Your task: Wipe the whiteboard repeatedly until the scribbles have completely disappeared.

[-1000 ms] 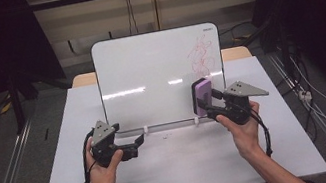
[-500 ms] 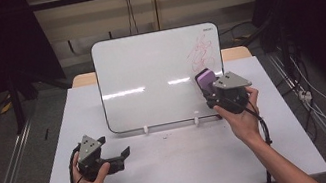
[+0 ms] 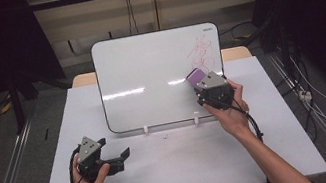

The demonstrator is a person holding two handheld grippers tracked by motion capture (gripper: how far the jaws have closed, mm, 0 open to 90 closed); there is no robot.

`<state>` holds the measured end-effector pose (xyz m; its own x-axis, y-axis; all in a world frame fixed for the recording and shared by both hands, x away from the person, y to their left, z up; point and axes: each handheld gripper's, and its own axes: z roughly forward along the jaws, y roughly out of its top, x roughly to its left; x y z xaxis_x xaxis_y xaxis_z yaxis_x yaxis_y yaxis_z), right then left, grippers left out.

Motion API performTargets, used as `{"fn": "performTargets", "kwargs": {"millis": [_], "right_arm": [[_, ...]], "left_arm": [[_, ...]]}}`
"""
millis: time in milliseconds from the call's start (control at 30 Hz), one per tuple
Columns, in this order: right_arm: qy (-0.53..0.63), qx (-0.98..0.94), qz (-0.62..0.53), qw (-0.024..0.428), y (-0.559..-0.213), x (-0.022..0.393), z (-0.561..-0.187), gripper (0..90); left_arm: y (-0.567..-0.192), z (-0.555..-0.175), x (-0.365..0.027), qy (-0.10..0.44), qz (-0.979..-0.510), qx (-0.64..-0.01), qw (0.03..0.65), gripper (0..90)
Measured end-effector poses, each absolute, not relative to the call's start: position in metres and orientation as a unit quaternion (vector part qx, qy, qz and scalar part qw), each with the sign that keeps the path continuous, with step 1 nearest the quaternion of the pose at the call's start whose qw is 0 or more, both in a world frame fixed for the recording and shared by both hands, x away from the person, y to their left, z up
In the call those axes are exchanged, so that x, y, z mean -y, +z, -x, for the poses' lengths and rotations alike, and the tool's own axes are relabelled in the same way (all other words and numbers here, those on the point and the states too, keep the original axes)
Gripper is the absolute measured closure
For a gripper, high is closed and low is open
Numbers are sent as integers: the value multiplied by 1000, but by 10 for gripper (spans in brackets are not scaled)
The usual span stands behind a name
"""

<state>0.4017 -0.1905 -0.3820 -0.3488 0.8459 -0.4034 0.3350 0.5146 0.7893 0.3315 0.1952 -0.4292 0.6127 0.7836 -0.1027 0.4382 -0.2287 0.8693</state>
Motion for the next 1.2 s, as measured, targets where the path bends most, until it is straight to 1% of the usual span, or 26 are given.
{"fn": "performTargets", "kwargs": {"millis": [200, 300, 400, 600, 767, 1033, 1167, 1200], "right_arm": [[307, -767, -377, 419, -389, 189, -406, 418], [313, -769, -374, 414, -388, 191, -407, 418], [315, -761, -381, 420, -384, 198, -410, 418], [319, -749, -399, 422, -376, 212, -416, 418], [317, -754, -390, 423, -382, 207, -412, 418], [320, -770, -370, 410, -393, 194, -404, 419], [318, -775, -360, 410, -394, 193, -403, 419], [313, -772, -363, 418, -392, 196, -404, 418]], "left_arm": [[-431, -333, -198, 194, -762, -404, 467, 67], [-433, -336, -199, 204, -762, -404, 464, 66], [-432, -337, -202, 211, -758, -406, 465, 62], [-433, -338, -207, 211, -755, -412, 464, 59], [-433, -337, -205, 210, -758, -407, 465, 59], [-434, -337, -204, 206, -759, -407, 464, 59], [-435, -337, -204, 205, -759, -408, 464, 60], [-435, -337, -204, 204, -759, -408, 464, 59]]}}
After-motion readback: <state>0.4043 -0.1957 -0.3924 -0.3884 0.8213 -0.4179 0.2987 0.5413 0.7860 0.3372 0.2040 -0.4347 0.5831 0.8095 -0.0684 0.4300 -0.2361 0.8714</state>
